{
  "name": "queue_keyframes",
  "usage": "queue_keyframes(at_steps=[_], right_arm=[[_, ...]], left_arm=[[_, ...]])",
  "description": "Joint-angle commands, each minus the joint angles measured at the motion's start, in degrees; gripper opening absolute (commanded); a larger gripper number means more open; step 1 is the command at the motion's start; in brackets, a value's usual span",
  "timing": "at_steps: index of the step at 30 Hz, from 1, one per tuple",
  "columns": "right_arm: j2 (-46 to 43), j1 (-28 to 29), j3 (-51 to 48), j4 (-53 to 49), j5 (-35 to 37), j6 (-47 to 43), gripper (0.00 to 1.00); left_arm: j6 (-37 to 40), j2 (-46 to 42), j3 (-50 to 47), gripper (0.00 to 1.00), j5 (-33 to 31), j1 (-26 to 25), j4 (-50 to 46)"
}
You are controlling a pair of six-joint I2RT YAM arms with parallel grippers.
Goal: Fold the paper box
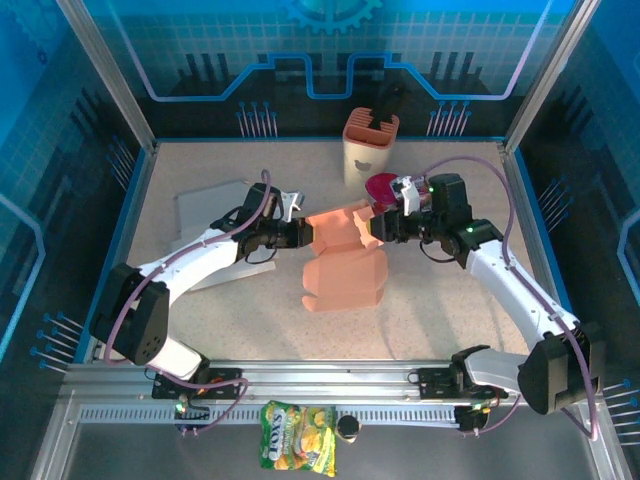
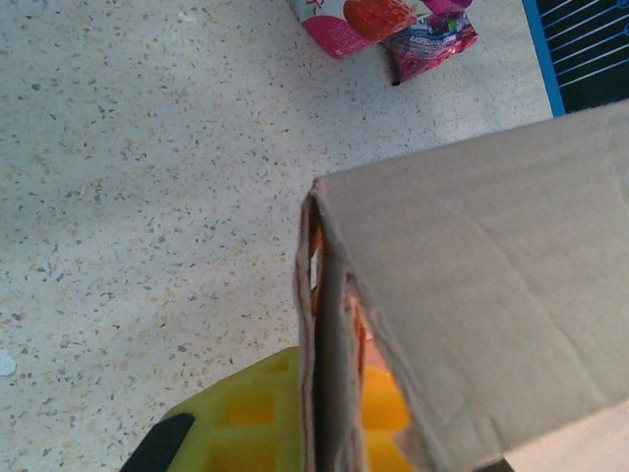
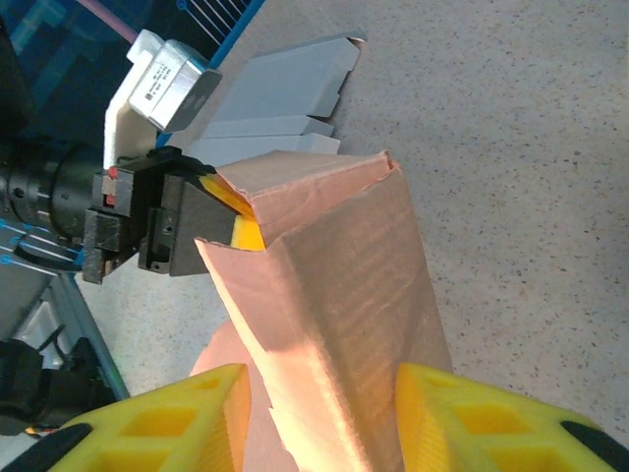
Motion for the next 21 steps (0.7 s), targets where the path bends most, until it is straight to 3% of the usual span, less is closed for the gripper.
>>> queue_keyframes(at_steps=[1, 14, 21], right_arm=[[0.9, 2.2, 3.3, -3.3, 7.2, -1.7, 0.43], [6.3, 14.7, 10.6, -10.7, 36.1, -5.6, 0.39], [11.7, 21.5, 14.8, -14.5, 54.7, -3.8, 0.28]], left_arm=[[1.0, -1.1, 1.7, 0.0, -0.1, 0.4, -1.0], [1.1, -2.2, 1.5, 0.0, -0.4, 0.4, -1.7], [1.1, -2.5, 1.5, 0.0, -0.5, 0.3, -2.0]])
